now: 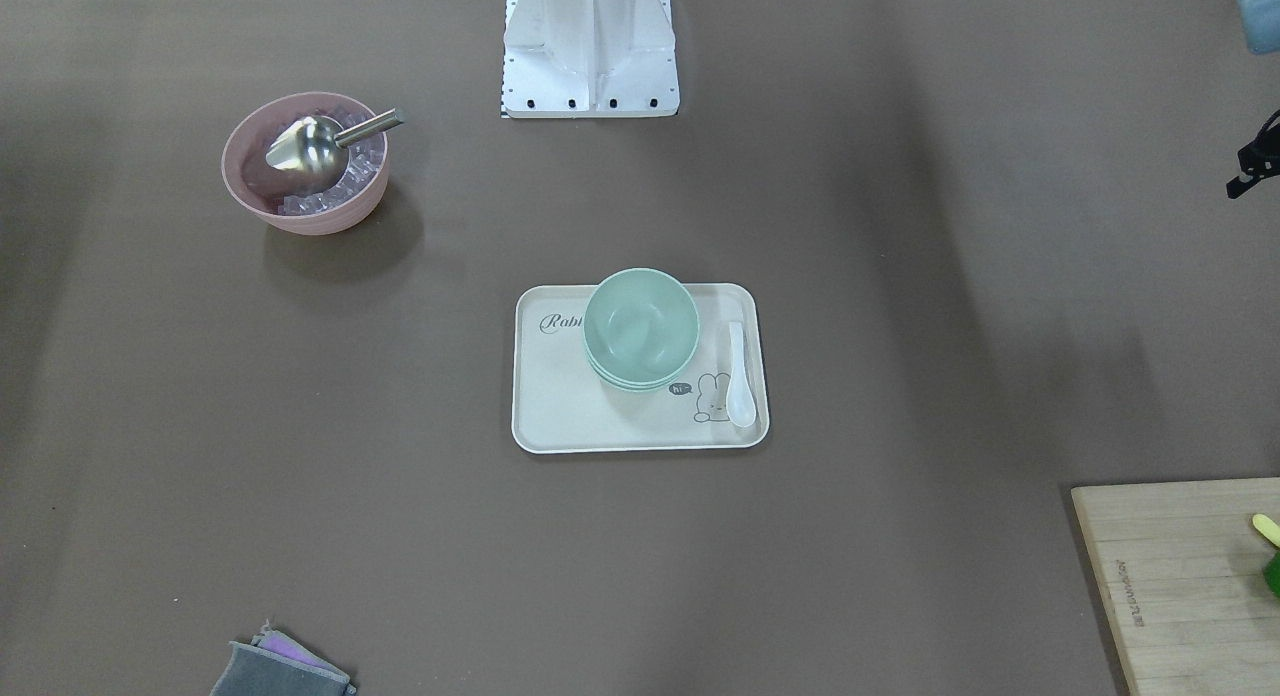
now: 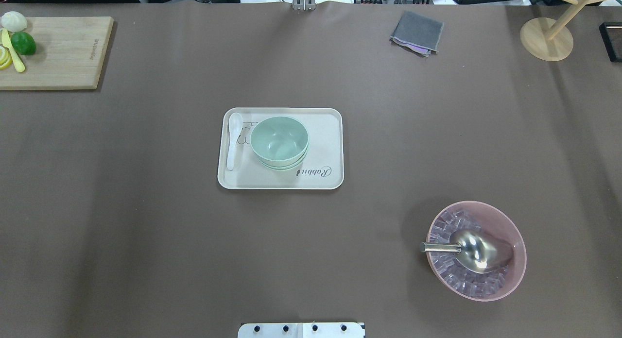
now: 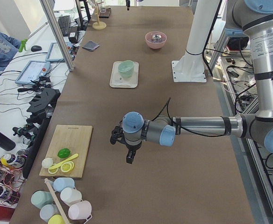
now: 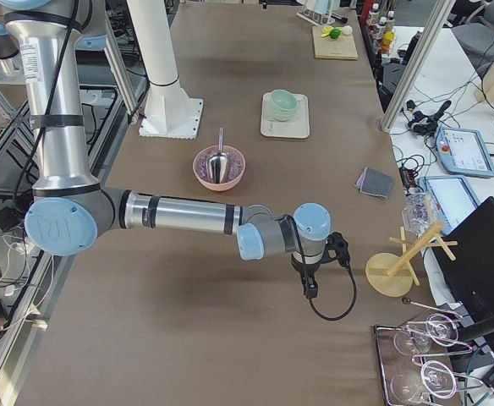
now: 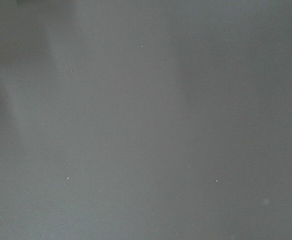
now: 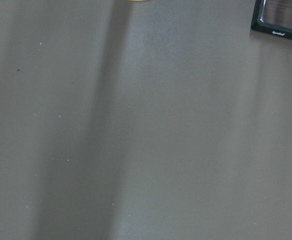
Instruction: Stack green bowls together
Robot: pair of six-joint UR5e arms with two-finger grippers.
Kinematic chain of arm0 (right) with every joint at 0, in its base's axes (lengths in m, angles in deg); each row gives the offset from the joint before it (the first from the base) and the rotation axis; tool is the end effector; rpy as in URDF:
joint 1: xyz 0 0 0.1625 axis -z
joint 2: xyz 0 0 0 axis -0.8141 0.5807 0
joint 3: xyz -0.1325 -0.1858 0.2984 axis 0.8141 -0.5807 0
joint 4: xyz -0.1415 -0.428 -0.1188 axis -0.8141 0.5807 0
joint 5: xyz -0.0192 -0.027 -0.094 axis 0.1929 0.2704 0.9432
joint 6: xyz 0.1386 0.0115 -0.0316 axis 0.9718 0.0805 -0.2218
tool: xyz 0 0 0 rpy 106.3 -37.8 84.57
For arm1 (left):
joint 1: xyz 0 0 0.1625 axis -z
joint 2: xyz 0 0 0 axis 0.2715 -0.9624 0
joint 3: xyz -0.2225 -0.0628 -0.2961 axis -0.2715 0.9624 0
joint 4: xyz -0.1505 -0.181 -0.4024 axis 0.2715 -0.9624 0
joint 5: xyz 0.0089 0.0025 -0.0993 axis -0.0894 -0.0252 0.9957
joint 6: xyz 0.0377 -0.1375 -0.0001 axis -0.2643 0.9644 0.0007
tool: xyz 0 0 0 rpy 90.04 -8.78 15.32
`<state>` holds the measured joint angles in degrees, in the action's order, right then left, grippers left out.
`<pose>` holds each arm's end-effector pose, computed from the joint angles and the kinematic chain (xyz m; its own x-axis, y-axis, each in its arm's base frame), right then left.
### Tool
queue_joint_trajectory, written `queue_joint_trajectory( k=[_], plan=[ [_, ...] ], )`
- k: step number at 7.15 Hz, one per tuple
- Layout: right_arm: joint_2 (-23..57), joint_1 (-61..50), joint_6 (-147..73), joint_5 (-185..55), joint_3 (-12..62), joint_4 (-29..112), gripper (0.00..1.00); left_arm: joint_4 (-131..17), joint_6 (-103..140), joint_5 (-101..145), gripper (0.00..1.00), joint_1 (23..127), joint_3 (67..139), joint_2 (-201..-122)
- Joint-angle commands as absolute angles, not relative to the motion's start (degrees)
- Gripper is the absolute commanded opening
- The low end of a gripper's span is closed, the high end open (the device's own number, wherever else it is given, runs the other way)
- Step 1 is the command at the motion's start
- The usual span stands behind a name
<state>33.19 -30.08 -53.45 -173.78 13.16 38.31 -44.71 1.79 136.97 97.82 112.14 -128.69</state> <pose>-0.0180 -0.5937 0.6557 0.7280 -0.2084 0.6531 0.0901 0.9735 0.2102 0.0360 -0.4744 0.6336 0.6593 0.2505 -0.7089 -0.1550 0.9679 0.1979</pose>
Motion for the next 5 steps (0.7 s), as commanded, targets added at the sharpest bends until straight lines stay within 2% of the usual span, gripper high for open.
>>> queue_joint_trajectory(
  k=[1,3,5],
  plan=[
    [33.63,-29.96,-53.46,-174.17,13.2,38.39,1.0,-40.15,2.04,138.24,0.98,98.98,112.26,-129.71],
    [33.46,-29.52,-53.37,-174.26,12.93,38.39,1.0,-31.19,1.87,138.33,0.98,101.36,112.62,-135.05],
    [33.28,-29.52,-53.37,-174.26,13.2,38.39,1.0,-30.98,1.69,138.6,0.98,102.68,114.36,-134.99]
  ],
)
